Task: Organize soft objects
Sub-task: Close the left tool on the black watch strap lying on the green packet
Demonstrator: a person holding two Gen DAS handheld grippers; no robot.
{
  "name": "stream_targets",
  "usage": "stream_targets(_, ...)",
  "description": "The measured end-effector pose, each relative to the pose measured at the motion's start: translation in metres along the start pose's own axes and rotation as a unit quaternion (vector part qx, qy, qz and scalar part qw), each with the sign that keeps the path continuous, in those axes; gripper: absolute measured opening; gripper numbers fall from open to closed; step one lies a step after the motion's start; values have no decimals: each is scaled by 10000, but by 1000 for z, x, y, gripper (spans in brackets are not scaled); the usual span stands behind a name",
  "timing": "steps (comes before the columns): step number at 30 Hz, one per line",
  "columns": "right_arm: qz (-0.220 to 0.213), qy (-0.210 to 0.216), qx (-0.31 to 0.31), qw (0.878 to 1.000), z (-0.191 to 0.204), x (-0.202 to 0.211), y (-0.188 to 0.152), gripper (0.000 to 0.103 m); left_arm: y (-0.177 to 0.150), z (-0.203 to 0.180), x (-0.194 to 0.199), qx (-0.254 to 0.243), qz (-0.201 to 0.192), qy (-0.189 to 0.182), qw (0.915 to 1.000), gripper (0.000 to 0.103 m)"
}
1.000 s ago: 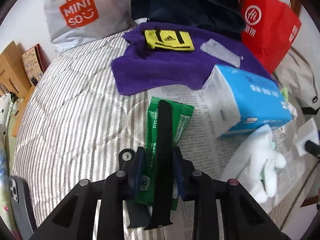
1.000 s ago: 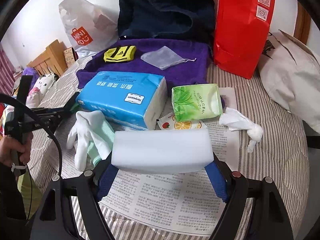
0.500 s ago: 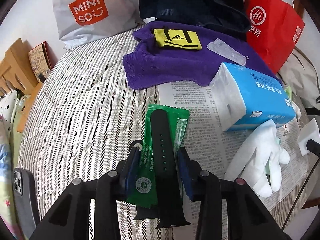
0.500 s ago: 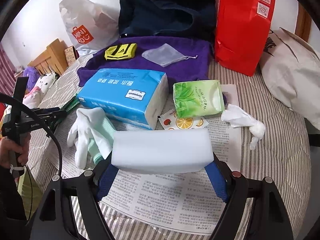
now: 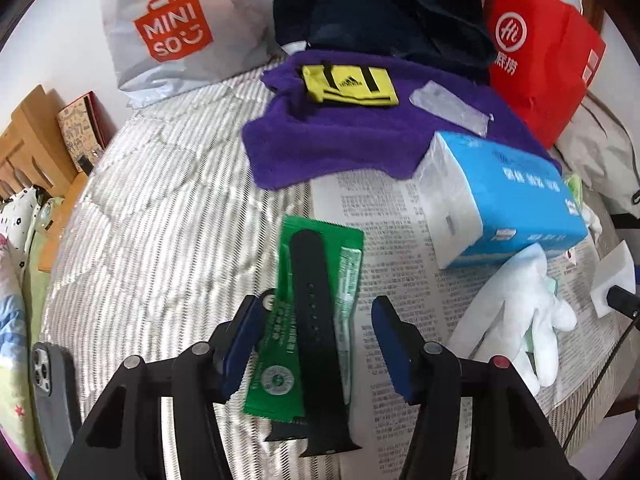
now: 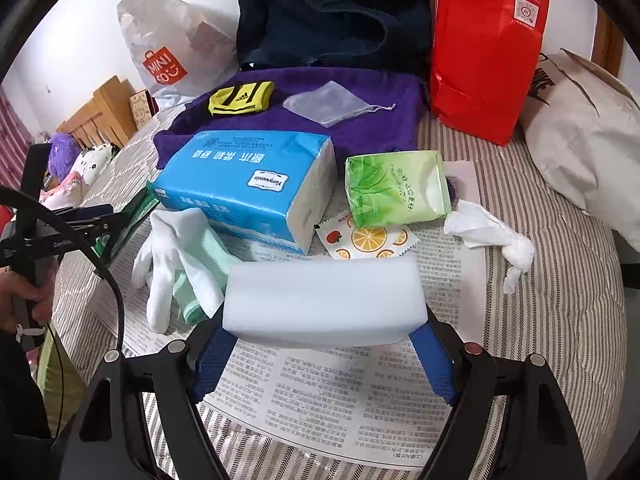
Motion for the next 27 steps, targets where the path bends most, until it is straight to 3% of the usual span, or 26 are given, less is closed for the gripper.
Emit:
stream_targets(3, 15, -3, 1, 10000, -2, 0, -2, 81, -3, 1, -5, 6, 2, 179, 9998, 40)
stream_targets(6, 40, -19, -41, 10000, -6, 0, -3, 81, -2, 7, -2, 139, -2, 108, 9998, 32)
stream_targets(15, 98, 16, -94, 9999, -9, -5, -6, 81, -5, 2, -3, -54, 12, 219, 9997, 35)
stream_targets(20, 127, 26, -49, 9999, -7, -6, -8, 81, 3, 16, 6, 437, -150, 39, 9989, 29)
stream_targets(27, 106, 49, -89, 9999, -7, -7, -7, 81, 3, 19, 3, 349, 35, 198, 9992, 36)
Point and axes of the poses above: each gripper's, at about its wrist camera, not at the fingertips, and x roughly against the way its jaws point, z to its left, y to its top, the point moved 3 cm from there along -x, roughly the way its jaws point, and after that the axes turned 9 degrees about -z, right-handed, at the moved point
